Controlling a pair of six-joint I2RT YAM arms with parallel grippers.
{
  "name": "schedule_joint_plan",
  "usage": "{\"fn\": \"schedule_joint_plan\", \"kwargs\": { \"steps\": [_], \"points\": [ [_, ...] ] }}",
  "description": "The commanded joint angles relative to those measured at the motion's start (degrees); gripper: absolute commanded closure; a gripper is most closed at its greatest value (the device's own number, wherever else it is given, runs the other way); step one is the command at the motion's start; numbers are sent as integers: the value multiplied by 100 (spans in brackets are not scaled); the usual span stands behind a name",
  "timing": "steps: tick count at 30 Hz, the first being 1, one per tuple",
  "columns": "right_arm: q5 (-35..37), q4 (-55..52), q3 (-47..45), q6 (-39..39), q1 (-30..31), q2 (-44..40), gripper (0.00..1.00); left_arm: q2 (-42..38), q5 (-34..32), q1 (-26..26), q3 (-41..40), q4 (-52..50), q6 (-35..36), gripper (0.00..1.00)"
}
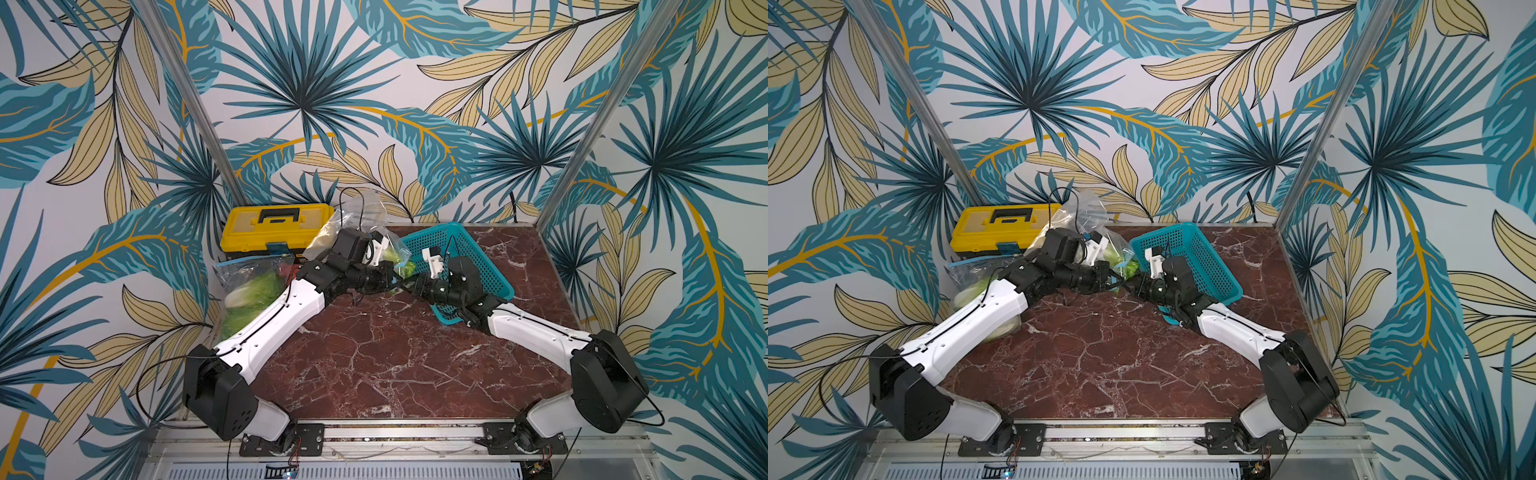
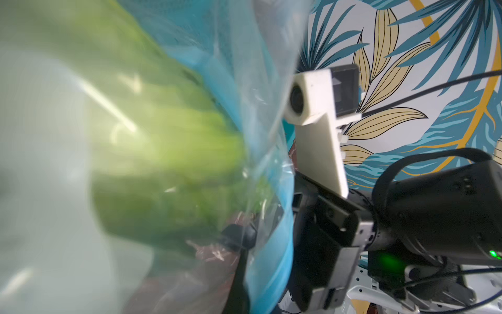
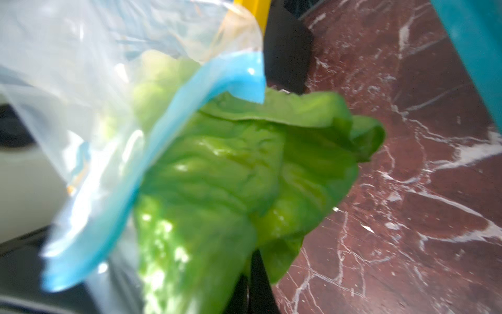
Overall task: Put the chinese cabbages into a zipper bag and zip it
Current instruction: Place the Chinese cabbage in the zipper food storage bag.
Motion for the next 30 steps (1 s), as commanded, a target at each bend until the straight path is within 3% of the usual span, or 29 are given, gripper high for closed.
{"fn": "schedule_joint_plan", "kwargs": {
  "steps": [1,3,7,9,13,18,22,25,30],
  "points": [
    [-75,1416,60,769,-50,-154,100,-94,266,-73,192,-404,397,96],
    [-206,1451,352,1023,-44,78,100,4,580,-75,405,-399,314,96],
    [-479,1921,534,1662,-40,296,100,11,547,27,685,-233,136,98],
    [-580,1606,567,1596,-54,105,92,-71,686,259,644,168,-223,100],
    [-819,491,696,1206,-168,-505,67,-216,992,648,273,1383,-1350,100],
    [-1034,-911,730,680,-638,-1392,49,-289,830,730,38,2206,-2180,100],
    [-761,-2774,537,267,-1674,-2037,45,-376,573,654,-12,2594,-2566,100],
    [-689,-3334,-9,340,-2467,-2232,45,-327,357,450,120,2698,-2577,100],
    [-872,-2198,-646,1165,-2695,-1944,45,-10,219,120,357,2912,-2622,100]
  ]
}}
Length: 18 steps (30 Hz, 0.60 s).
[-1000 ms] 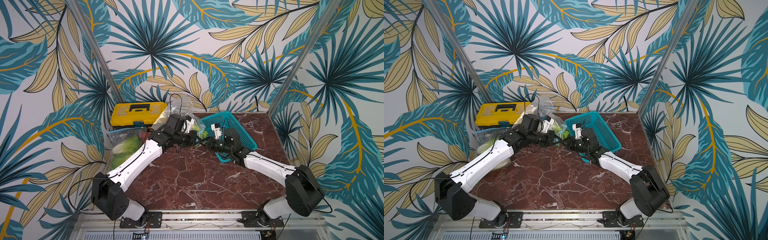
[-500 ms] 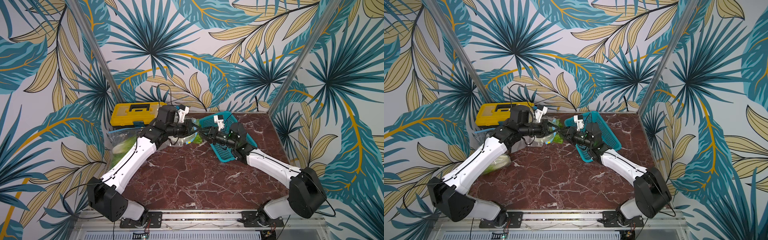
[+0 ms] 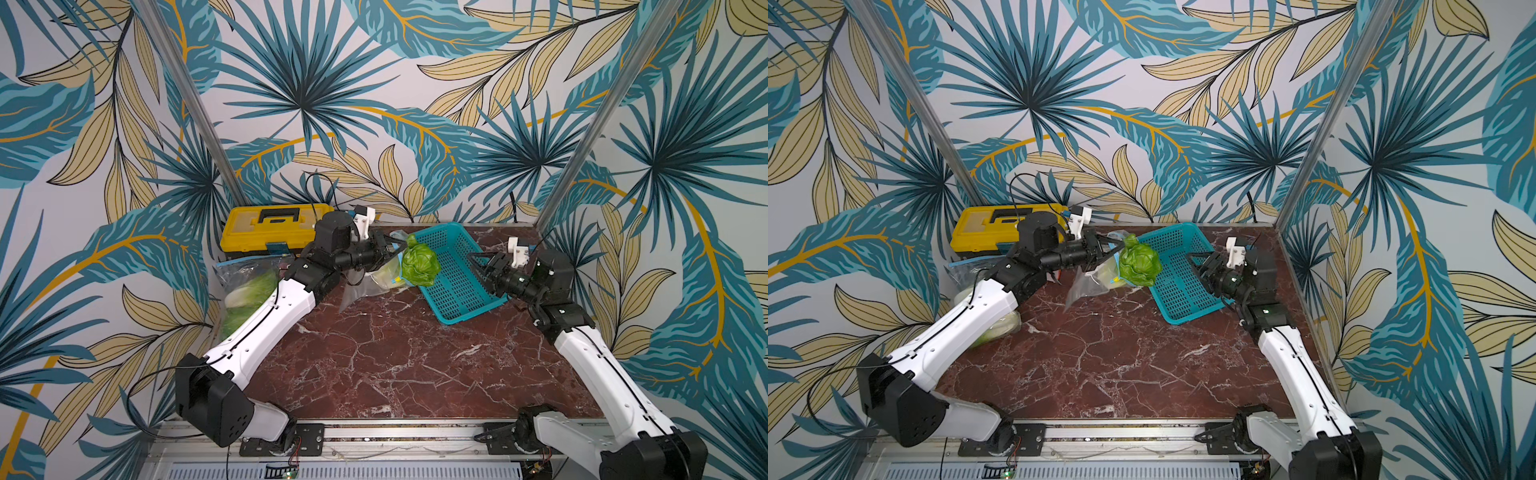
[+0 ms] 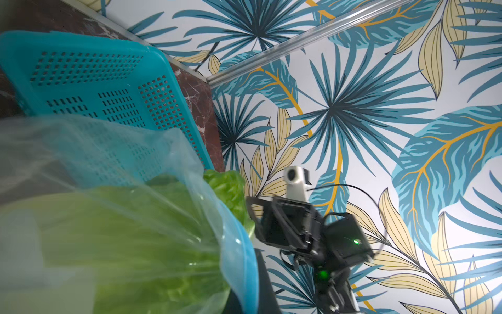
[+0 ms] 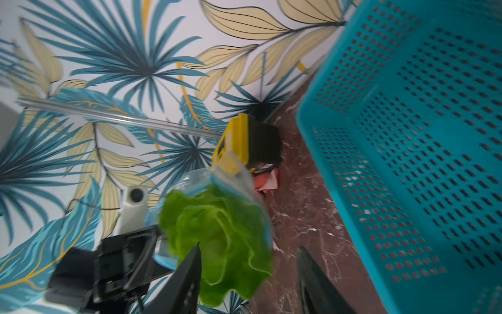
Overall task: Put the chinese cabbages into a zipper bag and zip it
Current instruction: Place the Chinese cabbage in the zipper food storage bag.
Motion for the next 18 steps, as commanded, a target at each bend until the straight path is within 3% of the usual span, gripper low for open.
{"fn": "schedule_joint_plan", "kwargs": {
  "steps": [1,8,13,16,18],
  "points": [
    [-210,500,-348,592,0,365,45,177,-149,-156,326,560,-120,100],
    [-290,1637,-433,878,187,1471,43,435,-84,-325,617,607,-198,100],
    [-325,1717,-3,653,599,2177,39,572,-73,-561,851,700,-265,100],
    [-738,3035,-56,1337,793,2445,39,735,-93,-740,1085,728,-266,100],
    [-726,3151,-101,1537,843,2204,39,705,-199,-746,988,730,-240,100]
  ]
}}
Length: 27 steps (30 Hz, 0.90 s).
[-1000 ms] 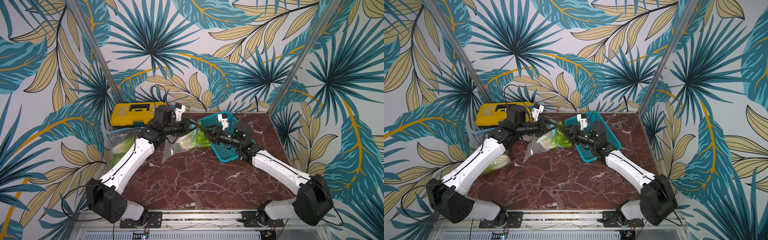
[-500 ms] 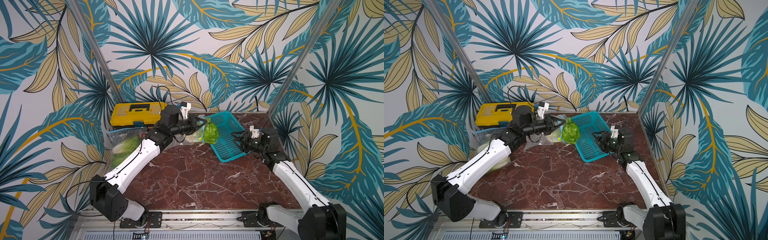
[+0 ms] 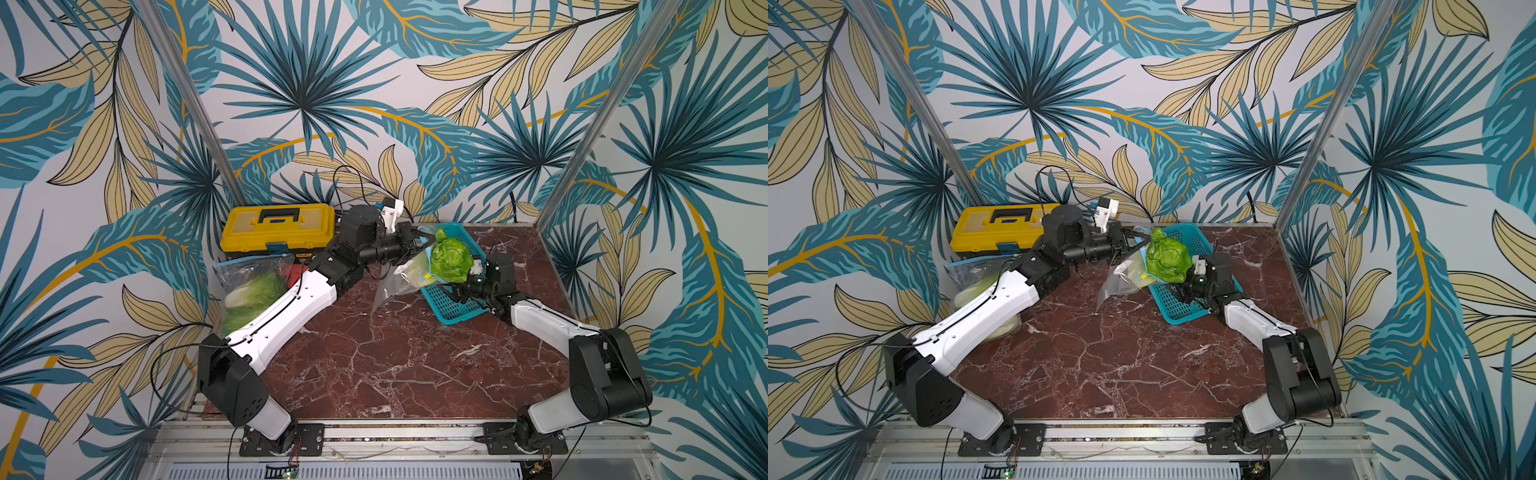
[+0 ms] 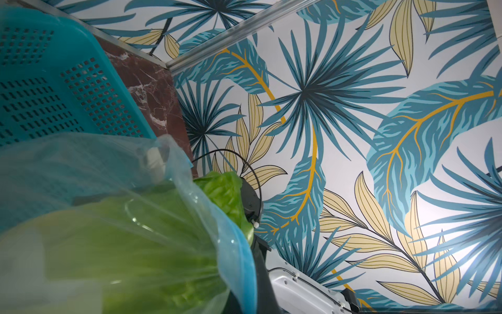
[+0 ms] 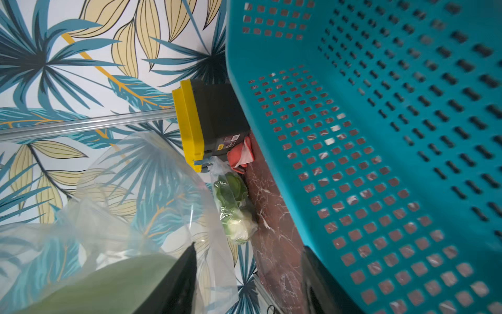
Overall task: Put the chinese cabbages into a zipper bag and zip it
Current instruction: Place the Chinese cabbage in the zipper food storage bag.
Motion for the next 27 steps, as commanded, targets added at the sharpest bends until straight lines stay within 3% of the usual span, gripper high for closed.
{"fn": "schedule_joint_plan", "kwargs": {
  "steps": [1,4,8,14,18,24,27],
  "points": [
    [-218,664,5,320,74,-456,39,-79,-193,-42,-40,325,27,100],
    [-181,-354,163,-187,89,-1034,39,-236,-331,28,-719,847,-206,100],
    [-379,-737,220,-176,305,-1332,41,-388,-488,70,-1518,1549,-451,100],
    [-89,-1451,364,-367,776,-1475,46,-812,-655,275,-2733,2327,-742,100],
    [287,-1659,614,-450,1233,-1154,48,-963,-542,530,-3465,2567,-863,100],
    [1159,-1380,1332,-171,2178,66,53,-700,-80,927,-4501,3271,-1114,100],
    [1593,-1746,1672,-95,2370,451,52,-605,112,1202,-4912,3364,-1005,100]
  ]
}}
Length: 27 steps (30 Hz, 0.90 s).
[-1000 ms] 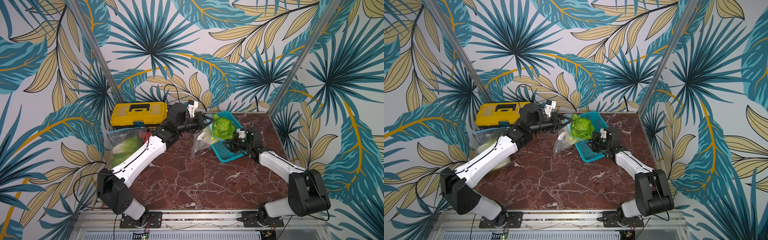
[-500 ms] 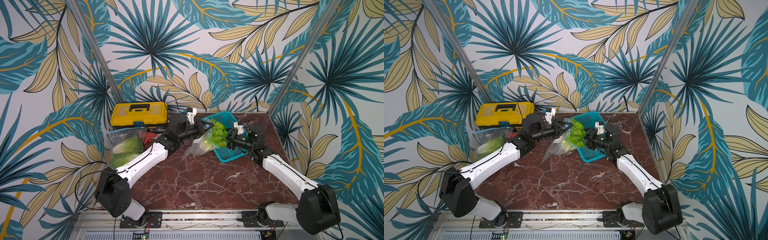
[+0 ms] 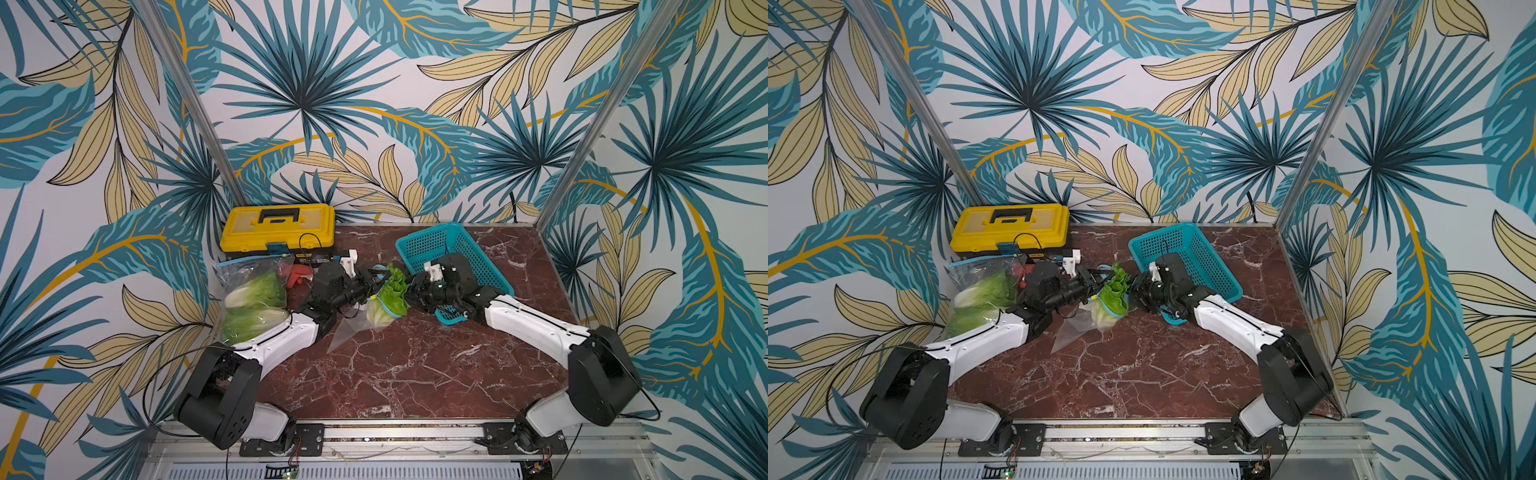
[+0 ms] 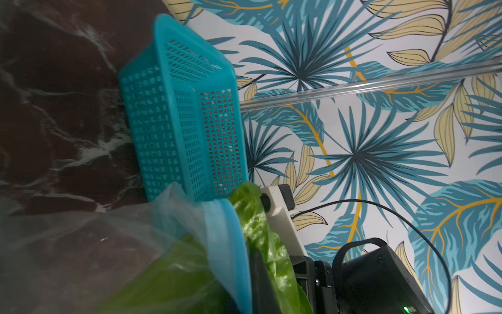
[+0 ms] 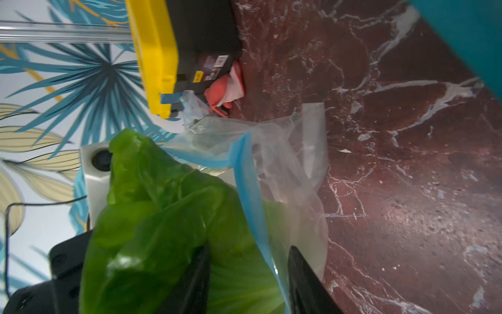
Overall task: Put the chinese cabbages into a zipper bag and zip it
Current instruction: Place the Chinese cabbage in the zipper food storage bag.
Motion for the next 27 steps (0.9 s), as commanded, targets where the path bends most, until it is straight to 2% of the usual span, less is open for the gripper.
{"fn": "schedule_joint_plan", "kwargs": {
  "steps": [1,6,9,14,16,21,25,27],
  "points": [
    [359,230,435,155,281,156,51,184,645,143,-434,115,99,100],
    [498,-434,1030,-90,404,527,49,337,1038,553,-603,117,305,100],
    [592,-389,1299,-68,574,802,49,454,1161,609,-564,119,354,100],
    [939,-194,1369,-65,749,1097,66,488,1227,707,-590,117,399,100],
    [916,-259,1440,-126,800,1281,69,477,1247,802,-711,112,418,100],
    [1498,-2100,2461,-1049,1080,1800,71,548,1404,1231,-1376,80,519,100],
    [1888,-2616,2989,-1453,1402,1944,74,531,1358,1460,-1678,9,639,100],
    [1711,-2635,3201,-1508,1445,2005,69,563,1292,1473,-1747,1,657,100]
  ]
}}
